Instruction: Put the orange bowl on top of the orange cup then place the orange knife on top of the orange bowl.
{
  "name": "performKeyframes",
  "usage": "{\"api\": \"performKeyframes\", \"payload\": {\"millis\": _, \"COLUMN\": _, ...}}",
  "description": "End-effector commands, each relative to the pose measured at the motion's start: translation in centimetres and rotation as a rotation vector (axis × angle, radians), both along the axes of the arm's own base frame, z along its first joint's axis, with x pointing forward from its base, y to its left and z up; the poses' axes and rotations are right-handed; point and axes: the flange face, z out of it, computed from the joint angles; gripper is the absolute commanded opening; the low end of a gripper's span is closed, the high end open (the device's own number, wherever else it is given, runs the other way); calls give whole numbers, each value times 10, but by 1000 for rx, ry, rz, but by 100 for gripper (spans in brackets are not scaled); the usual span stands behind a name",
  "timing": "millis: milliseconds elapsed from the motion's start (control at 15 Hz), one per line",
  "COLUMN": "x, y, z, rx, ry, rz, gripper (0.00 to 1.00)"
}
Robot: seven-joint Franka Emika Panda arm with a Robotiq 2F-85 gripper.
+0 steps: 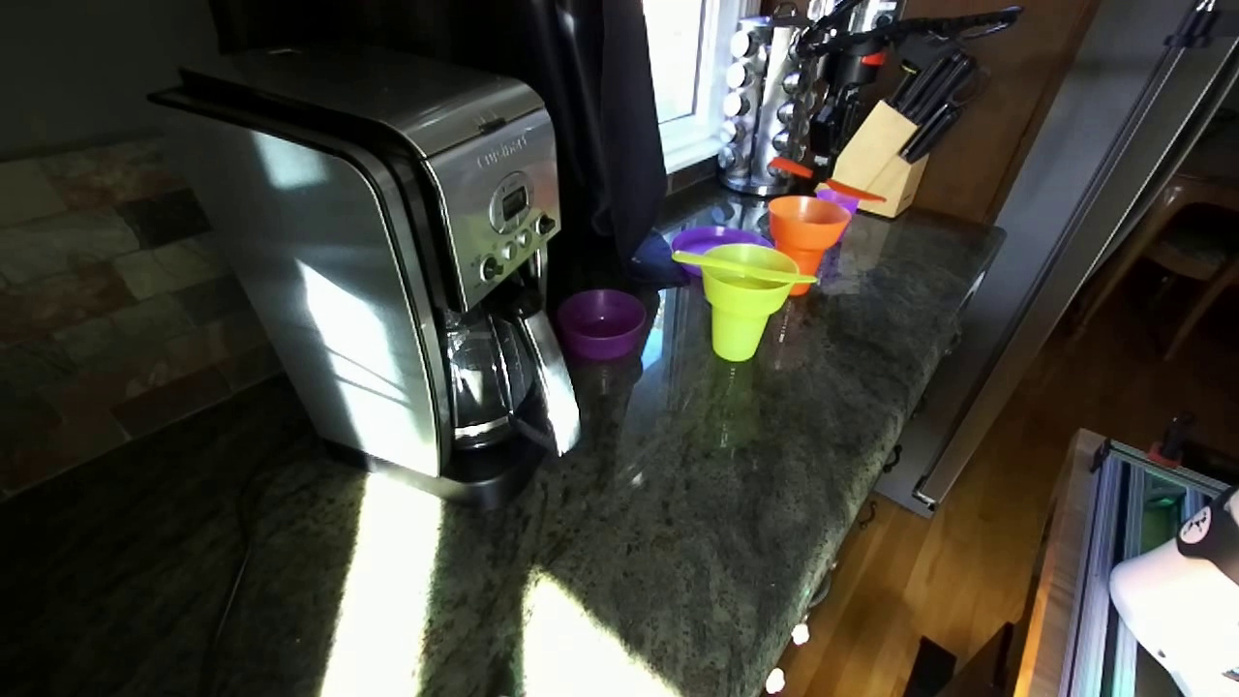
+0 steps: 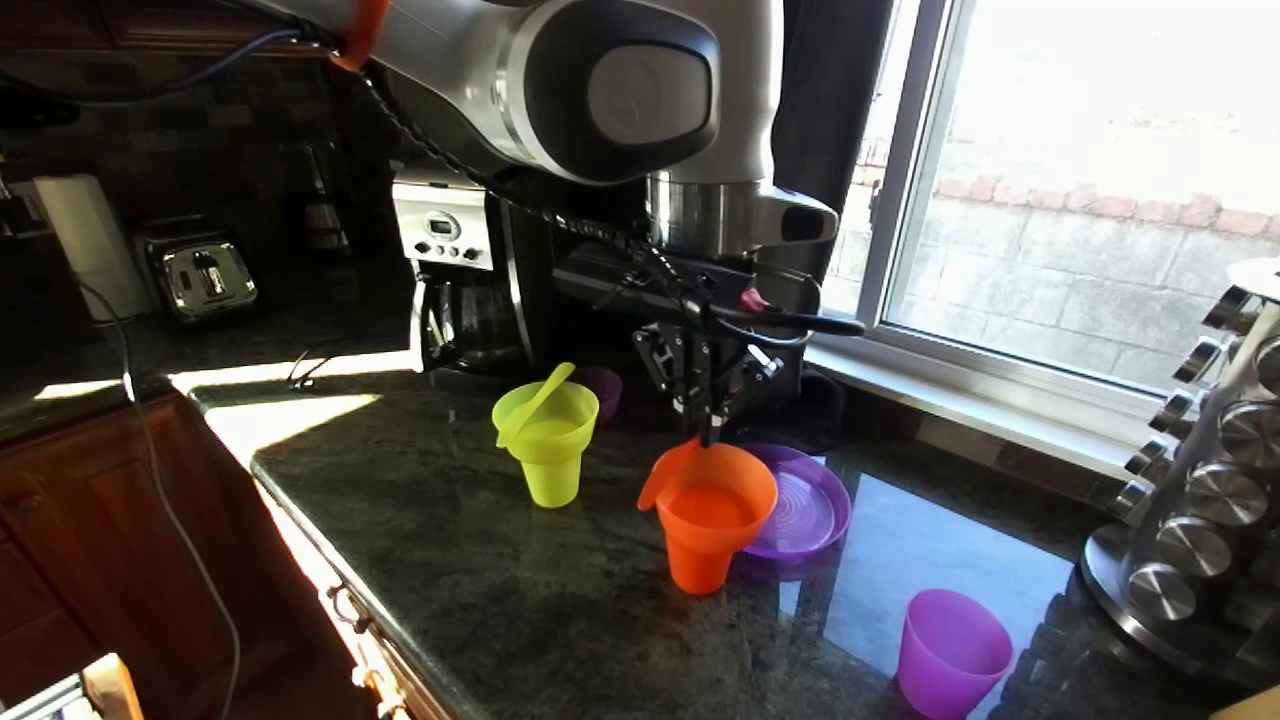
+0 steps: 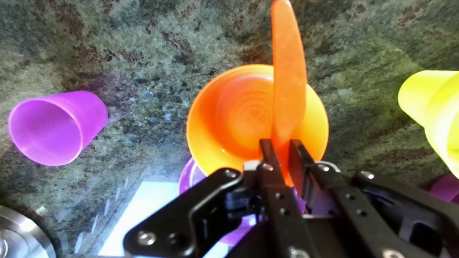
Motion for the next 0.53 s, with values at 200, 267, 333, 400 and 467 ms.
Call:
{"api": "performKeyframes", "payload": {"millis": 200, "x": 9, "y": -5, "z": -16, "rx": 16, "ry": 87, "rz": 37, "gripper": 4}}
{"api": "performKeyframes", "payload": {"millis": 267, "x": 9, "y": -6, "z": -18, "rx": 17, "ry": 97, "rz": 36, "gripper": 4}}
{"api": "performKeyframes", "payload": {"millis": 333, "x": 9, "y": -6, "z": -21, "rx": 17, "ry": 104, "rz": 33, "gripper": 4}}
{"api": "performKeyframes", "payload": {"millis": 400, "x": 8, "y": -7, "z": -23, "rx": 18, "ry": 109, "rz": 31, "gripper": 4}}
{"api": "performKeyframes", "payload": {"millis": 467, "x": 9, "y": -7, "z": -25, "rx": 20, "ry": 110, "rz": 32, "gripper": 4}}
